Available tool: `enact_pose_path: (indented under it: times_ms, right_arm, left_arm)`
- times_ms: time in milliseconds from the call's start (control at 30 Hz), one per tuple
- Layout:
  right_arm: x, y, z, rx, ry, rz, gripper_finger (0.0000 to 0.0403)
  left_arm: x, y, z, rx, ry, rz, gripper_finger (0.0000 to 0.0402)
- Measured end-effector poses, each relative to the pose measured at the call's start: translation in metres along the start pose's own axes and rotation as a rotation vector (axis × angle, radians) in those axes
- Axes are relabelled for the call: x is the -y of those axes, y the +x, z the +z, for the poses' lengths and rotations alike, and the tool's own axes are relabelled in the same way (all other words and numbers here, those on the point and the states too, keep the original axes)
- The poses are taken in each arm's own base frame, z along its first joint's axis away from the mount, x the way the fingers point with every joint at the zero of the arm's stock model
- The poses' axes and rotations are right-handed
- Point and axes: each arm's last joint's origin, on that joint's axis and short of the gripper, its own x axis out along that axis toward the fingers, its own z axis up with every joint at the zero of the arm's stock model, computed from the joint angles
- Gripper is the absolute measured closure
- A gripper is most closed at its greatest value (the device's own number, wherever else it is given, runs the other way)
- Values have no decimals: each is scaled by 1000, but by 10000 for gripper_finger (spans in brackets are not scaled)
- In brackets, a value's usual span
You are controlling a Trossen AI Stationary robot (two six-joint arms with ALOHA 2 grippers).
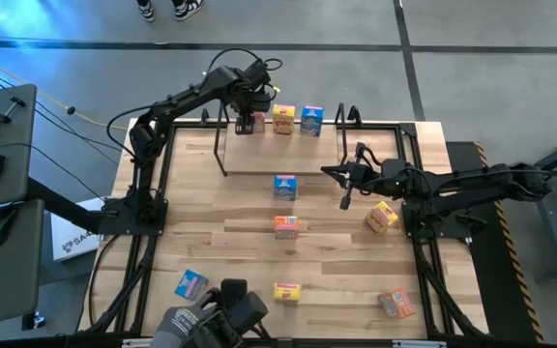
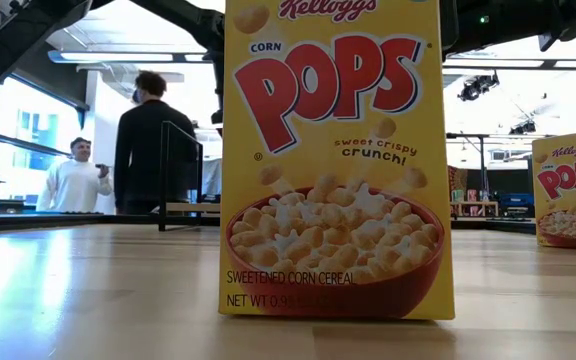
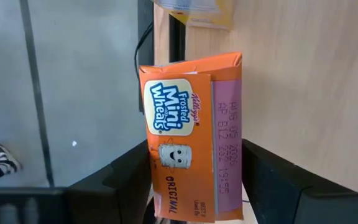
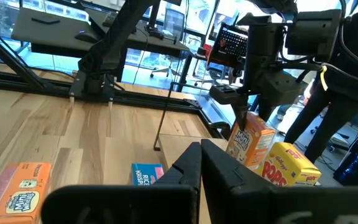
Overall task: Stack cereal on shelf
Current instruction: Put the left orange cereal box on the shelf
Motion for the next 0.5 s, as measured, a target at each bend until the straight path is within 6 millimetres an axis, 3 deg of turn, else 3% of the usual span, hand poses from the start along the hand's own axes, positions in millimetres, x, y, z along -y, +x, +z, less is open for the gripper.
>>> enact_pose_path:
  times_ms: [500]
  right_arm:
    - [0, 0, 0, 0, 0, 0, 403]
  left_arm:
    - [0, -1, 2, 27, -13, -3, 188]
